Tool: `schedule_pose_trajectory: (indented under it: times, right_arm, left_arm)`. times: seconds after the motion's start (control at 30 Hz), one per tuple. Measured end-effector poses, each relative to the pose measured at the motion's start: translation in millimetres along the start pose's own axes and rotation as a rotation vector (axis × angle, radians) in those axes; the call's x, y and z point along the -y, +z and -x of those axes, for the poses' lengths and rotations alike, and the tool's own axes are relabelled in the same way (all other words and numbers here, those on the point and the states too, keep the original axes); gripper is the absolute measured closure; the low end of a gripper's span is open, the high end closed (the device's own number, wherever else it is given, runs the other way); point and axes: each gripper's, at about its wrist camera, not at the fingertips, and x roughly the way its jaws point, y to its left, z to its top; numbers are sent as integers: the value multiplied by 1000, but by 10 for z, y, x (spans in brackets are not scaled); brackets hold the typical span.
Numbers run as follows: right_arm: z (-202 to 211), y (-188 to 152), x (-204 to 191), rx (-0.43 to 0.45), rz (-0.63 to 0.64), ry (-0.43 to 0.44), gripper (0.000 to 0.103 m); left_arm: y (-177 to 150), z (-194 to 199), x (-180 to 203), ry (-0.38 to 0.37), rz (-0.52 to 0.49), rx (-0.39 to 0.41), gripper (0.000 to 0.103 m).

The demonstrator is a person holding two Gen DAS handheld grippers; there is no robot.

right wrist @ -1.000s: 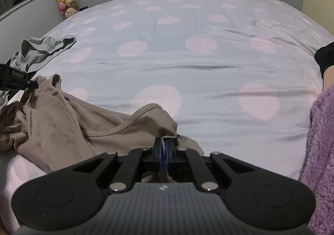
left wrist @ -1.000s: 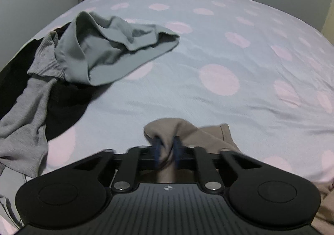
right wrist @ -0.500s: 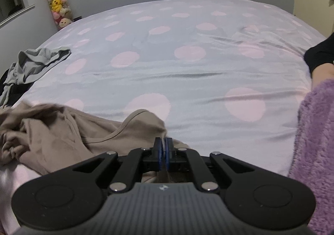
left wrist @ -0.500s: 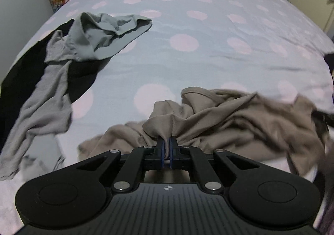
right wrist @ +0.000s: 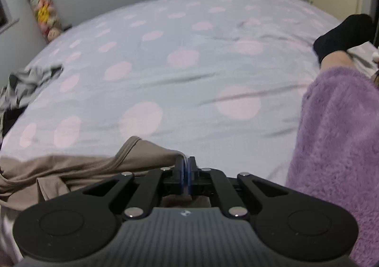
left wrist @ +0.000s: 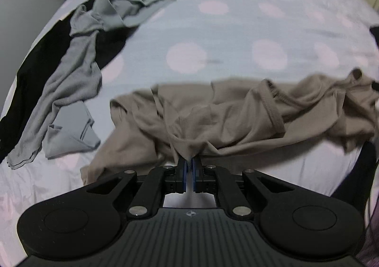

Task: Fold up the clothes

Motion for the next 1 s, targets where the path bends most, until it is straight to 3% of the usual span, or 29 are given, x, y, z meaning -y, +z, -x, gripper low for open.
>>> schedule_pose_trajectory:
  times: [0.1, 0.27, 0.43, 0.77, 0.87, 1.0]
  right_arm:
    - [-9, -14, 0, -35, 11, 12, 99]
    - [131, -4, 4, 7, 16, 22, 92]
    - [220, 12, -91, 49, 56, 60, 92]
    - [247, 9, -292, 63, 159, 136, 86]
    - [229, 51, -257, 60, 157, 139, 86]
    - [206, 107, -210, 55, 154, 142, 81]
  left_arm:
    - [-56, 66, 39, 0, -46, 21, 99]
    - [-52, 281, 50, -25, -98, 116, 90]
    - [5, 303, 213, -30, -230, 164, 86]
    - [-256, 135, 792, -105, -686, 124, 77]
    - [-308, -10, 902, -76, -755, 86, 77]
    - [-306, -237, 971, -38, -769, 37, 77]
